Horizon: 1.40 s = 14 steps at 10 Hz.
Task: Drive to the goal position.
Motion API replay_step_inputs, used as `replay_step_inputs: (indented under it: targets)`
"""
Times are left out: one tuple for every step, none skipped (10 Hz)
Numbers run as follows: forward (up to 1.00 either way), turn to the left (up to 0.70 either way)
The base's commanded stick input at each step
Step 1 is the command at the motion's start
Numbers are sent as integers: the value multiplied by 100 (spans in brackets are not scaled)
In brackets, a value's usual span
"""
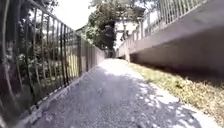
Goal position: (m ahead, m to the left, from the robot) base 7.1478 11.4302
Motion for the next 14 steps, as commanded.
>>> replay_step_inputs:
  targets:
    - [50, 0]
    - [50, 0]
    - [50, 0]
    - [50, 0]
    - [50, 0]
    - [50, 0]
    - [50, 0]
    - [50, 0]
    - [50, -4]
    - [50, -33]
    - [50, -50]
    - [50, -50]
    - [50, -50]
    - [50, -17]
